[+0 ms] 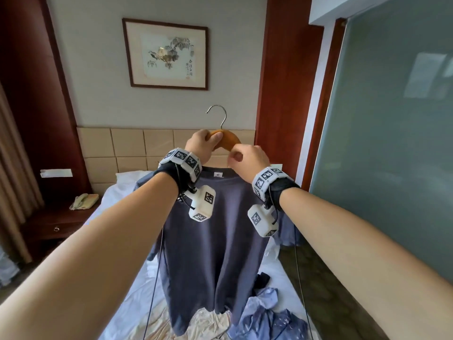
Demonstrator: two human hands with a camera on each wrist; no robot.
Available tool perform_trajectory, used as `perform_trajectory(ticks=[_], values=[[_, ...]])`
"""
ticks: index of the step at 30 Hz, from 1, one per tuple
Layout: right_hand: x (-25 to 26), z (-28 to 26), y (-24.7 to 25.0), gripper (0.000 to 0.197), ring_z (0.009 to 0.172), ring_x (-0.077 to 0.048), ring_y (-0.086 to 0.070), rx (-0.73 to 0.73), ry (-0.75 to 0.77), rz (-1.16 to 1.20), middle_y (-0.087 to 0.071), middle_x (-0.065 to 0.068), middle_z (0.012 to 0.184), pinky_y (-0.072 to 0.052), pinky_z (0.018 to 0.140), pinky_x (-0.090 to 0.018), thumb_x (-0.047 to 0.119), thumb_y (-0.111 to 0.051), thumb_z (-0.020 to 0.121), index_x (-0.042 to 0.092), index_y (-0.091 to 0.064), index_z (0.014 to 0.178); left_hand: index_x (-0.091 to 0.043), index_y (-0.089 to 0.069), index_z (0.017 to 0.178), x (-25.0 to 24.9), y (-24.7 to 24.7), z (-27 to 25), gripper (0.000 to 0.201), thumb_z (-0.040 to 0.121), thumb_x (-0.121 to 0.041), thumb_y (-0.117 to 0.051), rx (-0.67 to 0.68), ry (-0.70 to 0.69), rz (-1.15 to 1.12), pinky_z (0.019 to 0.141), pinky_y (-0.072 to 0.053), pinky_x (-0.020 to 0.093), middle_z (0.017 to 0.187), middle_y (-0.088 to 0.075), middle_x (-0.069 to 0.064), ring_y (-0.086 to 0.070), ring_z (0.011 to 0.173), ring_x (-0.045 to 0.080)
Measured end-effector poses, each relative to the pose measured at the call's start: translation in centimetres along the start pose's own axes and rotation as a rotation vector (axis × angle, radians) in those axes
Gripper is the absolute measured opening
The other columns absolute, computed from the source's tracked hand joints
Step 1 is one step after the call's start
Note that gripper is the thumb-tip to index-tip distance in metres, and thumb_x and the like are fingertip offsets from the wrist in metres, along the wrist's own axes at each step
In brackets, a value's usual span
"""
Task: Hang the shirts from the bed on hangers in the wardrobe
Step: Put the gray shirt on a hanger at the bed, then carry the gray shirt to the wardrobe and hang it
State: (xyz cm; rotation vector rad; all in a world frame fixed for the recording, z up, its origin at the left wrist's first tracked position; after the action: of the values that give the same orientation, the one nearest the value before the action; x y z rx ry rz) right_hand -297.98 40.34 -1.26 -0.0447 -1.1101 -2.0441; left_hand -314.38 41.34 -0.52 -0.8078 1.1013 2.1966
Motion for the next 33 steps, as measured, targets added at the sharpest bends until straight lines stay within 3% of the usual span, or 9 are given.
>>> perform_trajectory(ticks=[2, 5, 7, 9, 12, 16, 23, 27, 33], values=[[-1.1, -0.8, 3.1, 0.007, 0.072, -0.022, -0.058, -0.114, 0.009, -0.013, -0.062, 0.007, 0.074, -0.044, 0.061, -0.028, 0.027, -0.061, 0.084, 0.022, -0.064, 0.086, -0.013, -0.056, 0.088, -1.6, -1.1, -0.6, 0.033, 0.097, -0.045, -0.052, 0.009, -0.011, -0.004, 0.069, -0.041, 0.030, 0.091, -0.066, 0.010, -0.058, 0.079, 0.026], [-3.7, -2.2, 7.0, 0.014, 0.086, -0.022, -0.054, -0.262, 0.001, -0.062, -0.060, 0.004, 0.090, -0.048, 0.076, -0.041, 0.029, -0.061, 0.084, 0.018, -0.056, 0.091, -0.013, -0.056, 0.086, -4.2, -3.0, -1.6, 0.034, 0.097, -0.045, -0.051, 0.025, -0.035, -0.033, 0.066, -0.042, 0.030, 0.090, -0.068, 0.011, -0.060, 0.076, 0.025], [-6.7, -3.1, 8.5, 0.037, 0.100, -0.024, -0.055, -0.217, -0.121, -0.113, -0.060, 0.001, 0.111, -0.046, 0.089, -0.045, 0.043, -0.064, 0.083, 0.020, -0.055, 0.110, -0.014, -0.055, 0.085, -6.1, -4.3, -2.5, 0.033, 0.098, -0.045, -0.050, 0.037, -0.051, -0.058, 0.063, -0.042, 0.029, 0.088, -0.068, 0.010, -0.059, 0.073, 0.023], [-10.0, -4.7, 9.0, 0.057, 0.109, -0.024, -0.055, -0.026, -0.263, -0.142, -0.054, 0.002, 0.125, -0.043, 0.097, -0.045, 0.055, -0.065, 0.079, 0.028, -0.048, 0.127, -0.014, -0.055, 0.086, -8.3, -5.5, -3.7, 0.034, 0.098, -0.045, -0.050, 0.047, -0.064, -0.080, 0.061, -0.042, 0.028, 0.085, -0.067, 0.008, -0.058, 0.071, 0.021], [-13.4, -7.9, 11.0, 0.032, 0.091, -0.025, -0.061, 0.126, -0.327, -0.157, -0.060, 0.003, 0.101, -0.048, 0.080, -0.036, 0.046, -0.061, 0.087, 0.029, -0.053, 0.113, -0.011, -0.057, 0.088, -12.2, -8.1, -5.7, 0.036, 0.098, -0.045, -0.052, 0.071, -0.096, -0.112, 0.065, -0.043, 0.029, 0.083, -0.066, 0.008, -0.057, 0.070, 0.021], [-16.0, -11.9, 16.7, 0.002, 0.076, -0.031, -0.060, 0.071, -0.342, -0.155, -0.057, 0.002, 0.077, -0.049, 0.070, -0.035, 0.029, -0.052, 0.093, 0.027, -0.052, 0.093, -0.015, -0.056, 0.083, -17.6, -12.5, -9.2, 0.033, 0.098, -0.044, -0.052, 0.118, -0.145, -0.155, 0.064, -0.046, 0.028, 0.076, -0.065, 0.002, -0.057, 0.066, 0.017], [-20.3, -21.2, 28.8, 0.007, 0.074, -0.033, -0.054, -0.039, -0.393, -0.223, -0.059, -0.005, 0.085, -0.045, 0.069, -0.034, 0.021, -0.055, 0.090, 0.023, -0.052, 0.095, -0.021, -0.046, 0.067, -28.9, -21.1, -17.6, 0.038, 0.095, -0.044, -0.058, 0.250, -0.210, -0.274, 0.063, -0.047, 0.032, 0.067, -0.058, -0.002, -0.059, 0.067, 0.020], [-23.3, -27.3, 36.1, 0.008, 0.073, -0.030, -0.052, -0.116, -0.451, -0.281, -0.057, -0.004, 0.085, -0.037, 0.065, -0.031, 0.019, -0.056, 0.090, 0.017, -0.054, 0.098, -0.016, -0.048, 0.067, -35.4, -26.6, -22.9, 0.048, 0.082, -0.060, -0.057, 0.337, -0.277, -0.314, 0.063, -0.045, 0.036, 0.071, -0.059, 0.007, -0.054, 0.066, 0.022], [-28.2, -36.6, 46.3, 0.008, 0.072, -0.032, -0.055, -0.201, -0.598, -0.408, -0.057, -0.004, 0.080, -0.037, 0.063, -0.031, 0.021, -0.056, 0.089, 0.016, -0.050, 0.090, -0.027, -0.050, 0.073, -43.4, -34.8, -28.9, 0.041, 0.081, -0.064, -0.066, 0.585, -0.392, -0.015, 0.063, -0.037, 0.031, 0.072, -0.054, -0.005, -0.051, 0.069, 0.015]])
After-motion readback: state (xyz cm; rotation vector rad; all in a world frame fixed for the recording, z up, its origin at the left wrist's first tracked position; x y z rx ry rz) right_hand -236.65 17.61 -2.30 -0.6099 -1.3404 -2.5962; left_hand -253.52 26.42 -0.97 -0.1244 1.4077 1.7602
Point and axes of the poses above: each hand's wrist, its own z-axis towards the middle knuckle, its own y-axis out of the back of the hand, x = y × z, the point moved 10 cm from there along z, towards the middle knuckle
